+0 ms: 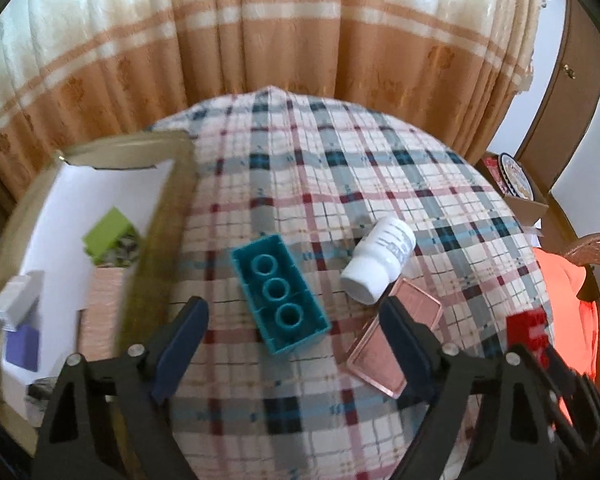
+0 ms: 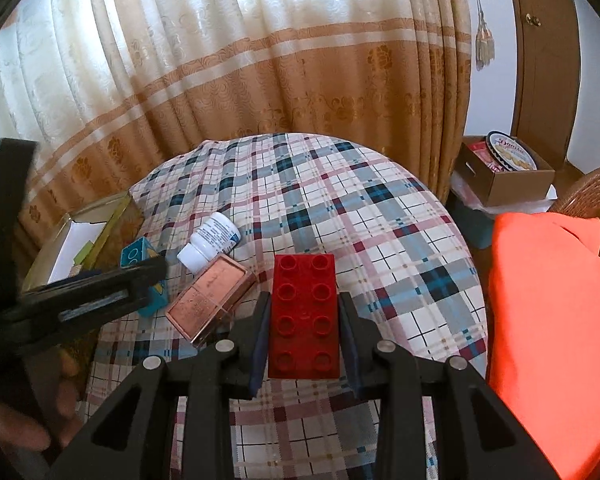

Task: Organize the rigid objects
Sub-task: 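Grasp the teal Lego brick with the left gripper while the right holds the red brick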

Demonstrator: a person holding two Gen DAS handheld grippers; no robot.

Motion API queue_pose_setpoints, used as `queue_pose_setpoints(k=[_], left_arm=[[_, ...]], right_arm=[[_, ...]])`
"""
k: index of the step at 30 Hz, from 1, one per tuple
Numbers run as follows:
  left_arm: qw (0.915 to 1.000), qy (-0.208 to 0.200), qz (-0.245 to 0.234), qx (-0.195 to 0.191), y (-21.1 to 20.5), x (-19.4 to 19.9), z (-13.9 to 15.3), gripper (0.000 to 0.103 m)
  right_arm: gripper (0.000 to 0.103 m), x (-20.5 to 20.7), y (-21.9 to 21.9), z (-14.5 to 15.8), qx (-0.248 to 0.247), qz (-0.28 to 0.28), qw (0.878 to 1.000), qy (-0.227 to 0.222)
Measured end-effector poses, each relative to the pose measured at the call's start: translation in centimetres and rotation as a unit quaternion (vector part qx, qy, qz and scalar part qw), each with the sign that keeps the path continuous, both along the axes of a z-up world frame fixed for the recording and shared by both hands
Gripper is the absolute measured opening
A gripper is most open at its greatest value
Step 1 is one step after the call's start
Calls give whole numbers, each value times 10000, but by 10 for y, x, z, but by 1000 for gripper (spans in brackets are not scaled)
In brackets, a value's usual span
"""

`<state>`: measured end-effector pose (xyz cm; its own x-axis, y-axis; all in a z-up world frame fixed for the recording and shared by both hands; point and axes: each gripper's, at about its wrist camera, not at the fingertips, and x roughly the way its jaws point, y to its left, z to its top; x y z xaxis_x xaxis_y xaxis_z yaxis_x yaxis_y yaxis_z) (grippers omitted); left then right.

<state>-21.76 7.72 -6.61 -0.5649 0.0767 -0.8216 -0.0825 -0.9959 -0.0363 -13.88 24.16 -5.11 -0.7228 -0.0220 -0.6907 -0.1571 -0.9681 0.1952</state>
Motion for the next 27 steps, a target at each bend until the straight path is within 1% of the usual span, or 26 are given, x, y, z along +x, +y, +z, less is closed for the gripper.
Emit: queue_pose_setpoints(k=[3,5,8,11,14,15,16,17,18,21,27], left_arm=[[9997,-208,74,78,2,-8,-11,79],[9992,-315,153,211,0,-12,-18,79],[9986,-407,235,234,-2,-15,-26,76],[9990,-351,232,138,-1,-16,-29,75],[9991,-315,245,135,-2,-14,-29,74],[9991,-297,267,119,-3,-13,-28,70],[9992,-244,301,61,-4,-12,-27,59],[9993,-206,312,14,-5,-12,-27,53],[9994,-176,305,-19,-5,-12,-27,43],[9996,-169,234,-9,-10,-12,-26,30],[9999,-145,-1,18,-10,-2,-23,30]], right_arm=[[34,0,1,-1,3,-16,10000,-13],[34,0,3,-1,-23,-33,10000,-19],[34,-1,5,-2,-37,-41,10000,-22],[34,-3,5,-3,-68,-36,10000,-34],[34,-3,4,-4,-74,-27,10000,-50],[34,-3,3,-5,-78,-26,9999,-57],[34,-2,3,-5,-81,-31,9999,-66],[34,-2,4,-5,-84,-39,9999,-74],[34,-2,4,-6,-88,-62,9999,-87],[34,0,4,-6,-135,-97,9998,-114],[34,7,0,-2,-130,-121,9998,-81]])
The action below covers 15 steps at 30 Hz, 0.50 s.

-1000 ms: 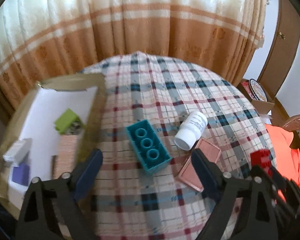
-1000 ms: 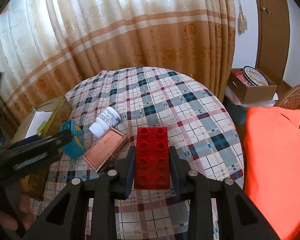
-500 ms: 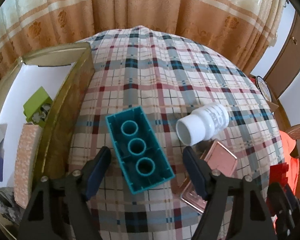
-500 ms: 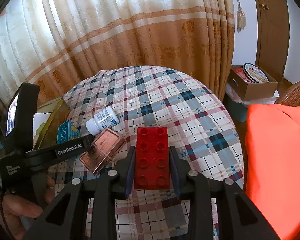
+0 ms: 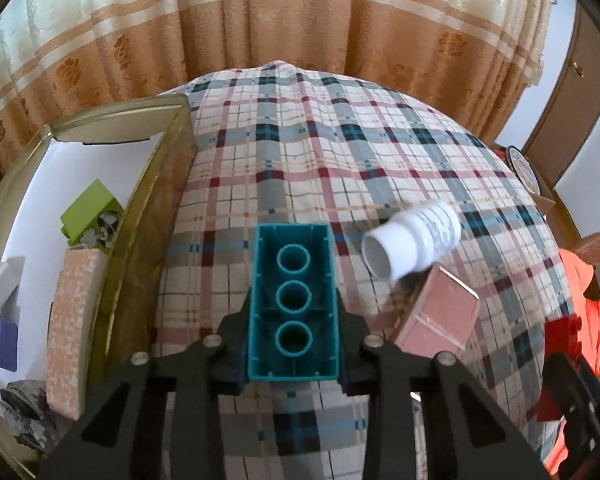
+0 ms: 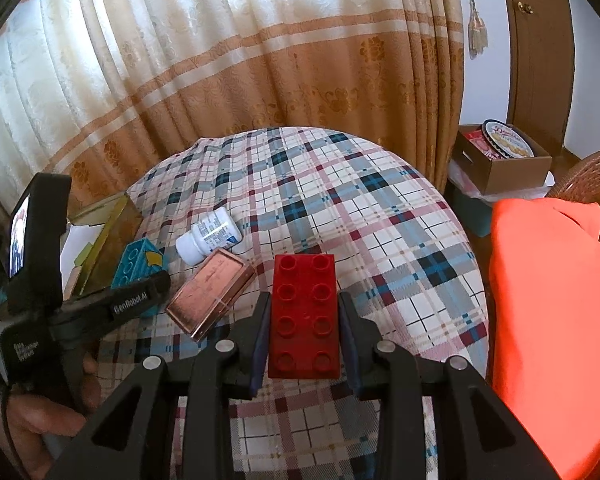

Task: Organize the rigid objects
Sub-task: 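Grasp the teal Lego brick with the left gripper while the right holds the red brick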

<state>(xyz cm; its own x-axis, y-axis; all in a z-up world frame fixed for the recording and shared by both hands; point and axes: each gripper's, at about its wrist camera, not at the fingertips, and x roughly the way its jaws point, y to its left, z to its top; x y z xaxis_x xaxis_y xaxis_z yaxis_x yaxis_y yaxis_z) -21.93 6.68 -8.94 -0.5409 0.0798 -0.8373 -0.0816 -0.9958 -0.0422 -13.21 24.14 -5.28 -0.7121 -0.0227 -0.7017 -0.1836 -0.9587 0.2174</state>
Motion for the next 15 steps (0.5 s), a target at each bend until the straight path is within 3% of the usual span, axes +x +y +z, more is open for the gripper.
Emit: queue_pose_setpoints(k=[15], left_arm=[[9979,523,-365,-114,-4,44,39,30]], right_arm=[[34,21,-18,22,81,31,9997,215]])
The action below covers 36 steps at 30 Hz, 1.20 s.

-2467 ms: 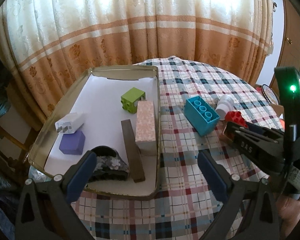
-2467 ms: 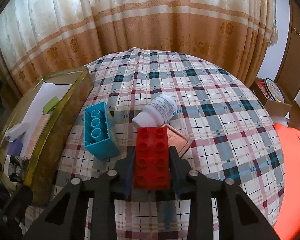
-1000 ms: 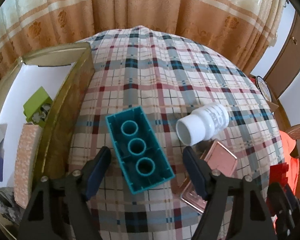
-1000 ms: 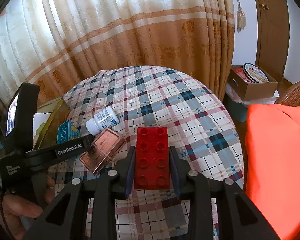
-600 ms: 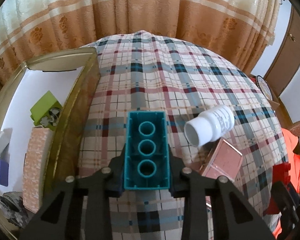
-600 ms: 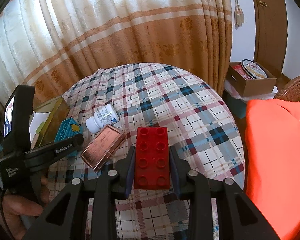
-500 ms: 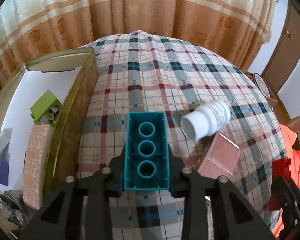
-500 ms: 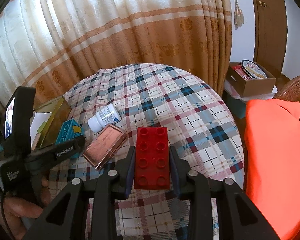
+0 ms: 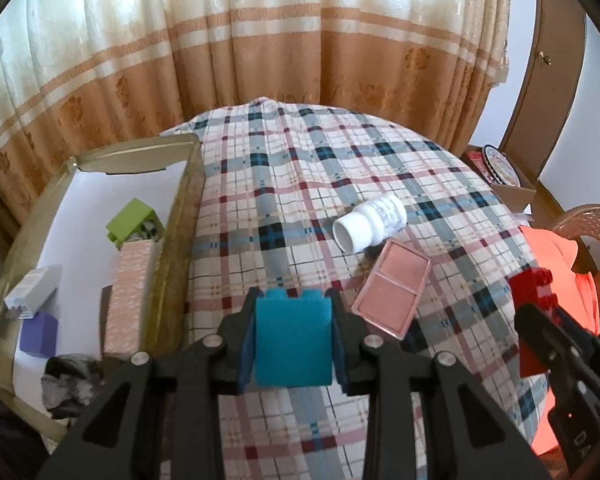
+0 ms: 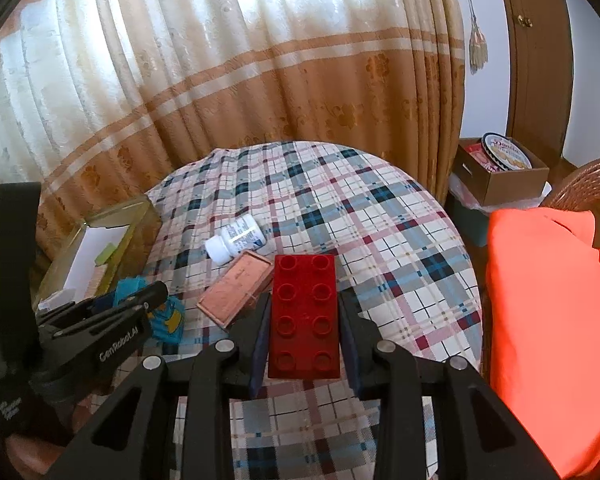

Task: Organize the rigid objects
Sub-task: 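Grasp the teal Lego brick with the left gripper while the right holds the red brick, then carry the teal brick toward the tray while the right gripper carries the red brick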

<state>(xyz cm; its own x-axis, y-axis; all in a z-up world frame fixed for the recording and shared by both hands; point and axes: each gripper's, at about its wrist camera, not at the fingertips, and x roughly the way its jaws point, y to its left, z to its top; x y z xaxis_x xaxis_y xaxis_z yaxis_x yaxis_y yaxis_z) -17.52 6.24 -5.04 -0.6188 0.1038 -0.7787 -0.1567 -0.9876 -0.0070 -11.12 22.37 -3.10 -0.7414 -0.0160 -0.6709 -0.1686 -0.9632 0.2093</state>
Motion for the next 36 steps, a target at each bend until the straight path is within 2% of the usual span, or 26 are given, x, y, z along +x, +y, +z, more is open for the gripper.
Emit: queue_pose_setpoints(k=[10,17,22,31,36], left_arm=[[9999,100,-28,130,-12,20,11,30],[9958,163,-390,807,-36,40,18,30],[9921,327,-642,1026,-44,55,22,30],[9913,347,-770,1012,-41,61,26,30],[9926,190,-703,974,-45,61,16,30]], right_arm=[[34,11,-14,12,91,104,9999,99],[34,20,-20,14,141,119,9997,135],[34,22,-24,11,108,157,9998,97],[34,25,-26,16,144,191,9996,144],[34,23,-26,14,94,173,9998,104]])
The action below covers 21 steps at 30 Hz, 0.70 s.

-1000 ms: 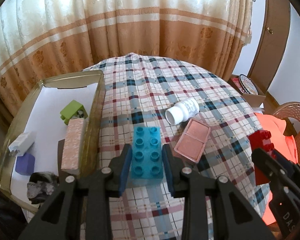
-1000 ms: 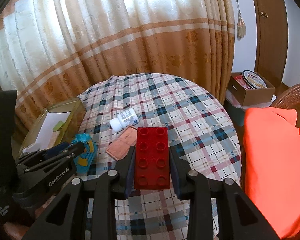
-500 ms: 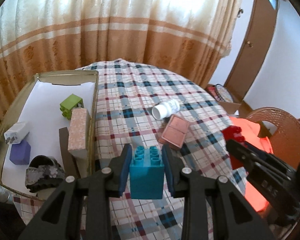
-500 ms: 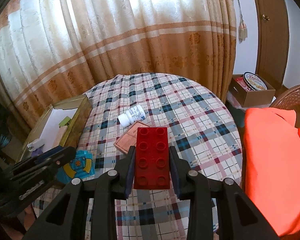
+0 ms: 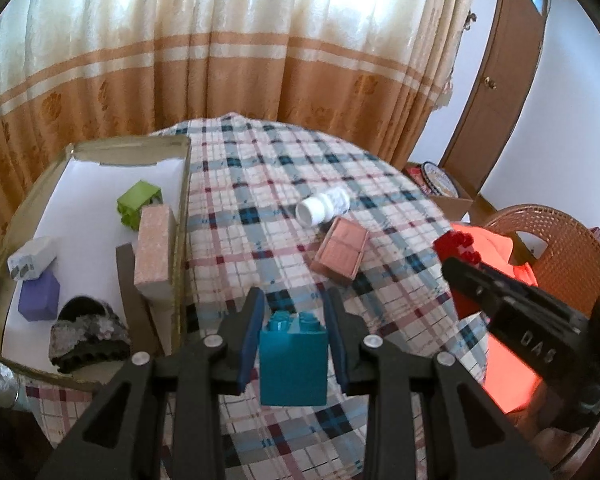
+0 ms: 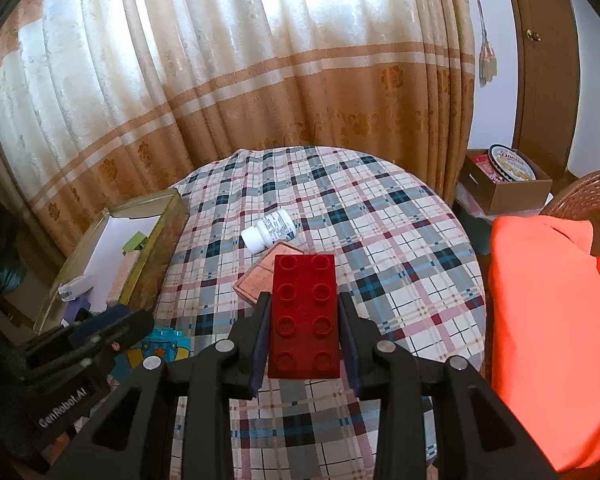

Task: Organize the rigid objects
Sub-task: 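Carry the teal brick toward the tray while the right gripper carries the red brick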

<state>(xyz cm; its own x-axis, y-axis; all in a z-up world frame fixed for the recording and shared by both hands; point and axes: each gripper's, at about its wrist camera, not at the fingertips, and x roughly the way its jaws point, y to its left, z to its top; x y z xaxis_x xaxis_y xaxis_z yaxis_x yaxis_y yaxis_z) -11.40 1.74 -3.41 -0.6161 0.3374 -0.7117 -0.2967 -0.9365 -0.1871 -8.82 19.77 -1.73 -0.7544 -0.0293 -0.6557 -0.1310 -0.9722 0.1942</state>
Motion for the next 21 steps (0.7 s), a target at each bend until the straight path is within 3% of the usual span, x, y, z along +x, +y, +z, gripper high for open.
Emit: queue_pose_setpoints(k=[3,12,21], left_arm=[[10000,-41,17,86,-3,-1,0,30],[9989,364,44,282,-14,4,35,30],[9977,563,338,168,-32,-5,52,30]], right_arm=[[34,0,-2,1,15,39,10000,3],[34,0,-6,12,43,77,9999,135],[34,-6,-24,30,97,289,9991,307]])
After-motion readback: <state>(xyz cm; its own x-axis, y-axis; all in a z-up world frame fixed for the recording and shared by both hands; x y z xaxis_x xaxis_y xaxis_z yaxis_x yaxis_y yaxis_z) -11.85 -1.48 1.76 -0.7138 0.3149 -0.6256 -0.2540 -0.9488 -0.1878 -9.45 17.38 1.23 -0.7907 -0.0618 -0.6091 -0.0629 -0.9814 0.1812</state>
